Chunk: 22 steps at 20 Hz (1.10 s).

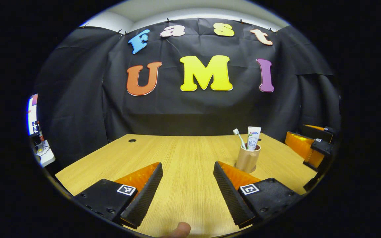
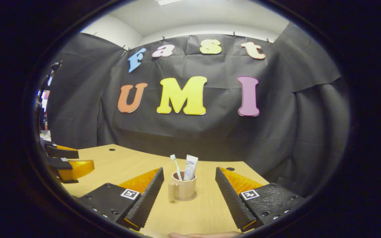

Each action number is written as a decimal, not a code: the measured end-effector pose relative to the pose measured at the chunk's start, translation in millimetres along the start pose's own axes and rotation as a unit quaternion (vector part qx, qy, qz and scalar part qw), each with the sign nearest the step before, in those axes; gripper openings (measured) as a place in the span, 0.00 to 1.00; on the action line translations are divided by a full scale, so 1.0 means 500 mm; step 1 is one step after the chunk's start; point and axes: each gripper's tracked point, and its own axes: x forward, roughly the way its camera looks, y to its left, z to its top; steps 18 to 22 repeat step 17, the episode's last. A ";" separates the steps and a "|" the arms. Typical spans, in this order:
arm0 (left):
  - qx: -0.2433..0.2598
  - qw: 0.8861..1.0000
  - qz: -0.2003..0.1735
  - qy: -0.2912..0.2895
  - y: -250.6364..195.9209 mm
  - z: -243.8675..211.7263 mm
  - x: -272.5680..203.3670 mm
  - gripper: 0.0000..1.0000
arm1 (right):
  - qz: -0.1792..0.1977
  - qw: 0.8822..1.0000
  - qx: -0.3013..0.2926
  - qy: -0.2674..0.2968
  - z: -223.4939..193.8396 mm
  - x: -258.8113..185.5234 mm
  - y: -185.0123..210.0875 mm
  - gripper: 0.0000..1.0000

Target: Put the toothbrush and toothpaste on the desktop into the cup, then pick up the cup and place it on the coaster on the desktop.

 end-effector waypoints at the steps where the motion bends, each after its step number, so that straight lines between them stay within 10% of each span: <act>1: 0.005 1.000 0.007 -0.004 0.015 -0.001 0.000 1.00 | 0.003 1.000 0.004 0.001 0.001 -0.002 0.008 0.95; 22: 0.020 0.998 -0.013 -0.063 0.004 0.075 -0.018 0.99 | -0.034 0.999 -0.010 -0.012 0.013 -0.012 -0.010 0.95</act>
